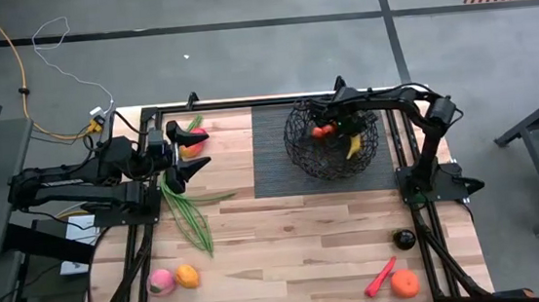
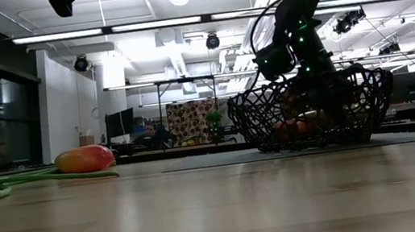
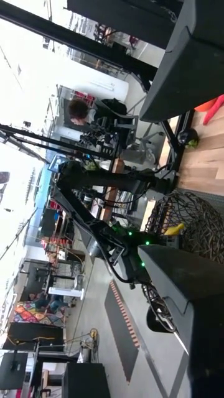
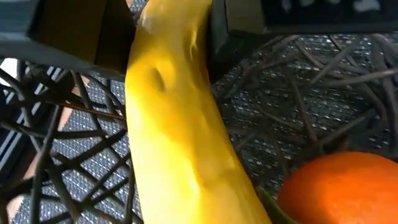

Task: Build produce basket
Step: Put the yellow banana into the black basket

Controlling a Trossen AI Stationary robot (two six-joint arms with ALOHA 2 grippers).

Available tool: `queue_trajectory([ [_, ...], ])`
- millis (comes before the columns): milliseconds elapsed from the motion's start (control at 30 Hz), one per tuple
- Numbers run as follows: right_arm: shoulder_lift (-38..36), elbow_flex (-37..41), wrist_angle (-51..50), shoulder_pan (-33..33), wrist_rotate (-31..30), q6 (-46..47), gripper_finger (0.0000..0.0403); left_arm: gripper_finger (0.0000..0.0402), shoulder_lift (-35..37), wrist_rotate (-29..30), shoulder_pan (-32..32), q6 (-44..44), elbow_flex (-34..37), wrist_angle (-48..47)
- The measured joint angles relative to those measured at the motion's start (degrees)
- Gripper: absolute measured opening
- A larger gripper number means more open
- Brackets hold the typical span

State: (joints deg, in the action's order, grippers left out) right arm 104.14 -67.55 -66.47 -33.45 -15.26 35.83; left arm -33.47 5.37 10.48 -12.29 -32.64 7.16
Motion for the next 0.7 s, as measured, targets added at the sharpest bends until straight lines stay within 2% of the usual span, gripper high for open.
queue_trajectory([
  [200, 0.0, 0.0, -0.1, 0.0, -0.3, 0.2, 0.0171, 0.0326, 0.0, 0.0, 0.0, 0.0, 0.0, 0.0],
  [500, 0.0, 0.0, -0.3, 0.0, 0.4, -0.1, 0.025, 0.0326, 0.0, 0.0, 0.0, 0.0, 0.0, 0.0],
  [700, 0.0, 0.0, -0.2, 0.0, 0.6, -0.8, 0.0266, 0.0326, 0.0, 0.0, 0.0, 0.0, 0.0, 0.0],
])
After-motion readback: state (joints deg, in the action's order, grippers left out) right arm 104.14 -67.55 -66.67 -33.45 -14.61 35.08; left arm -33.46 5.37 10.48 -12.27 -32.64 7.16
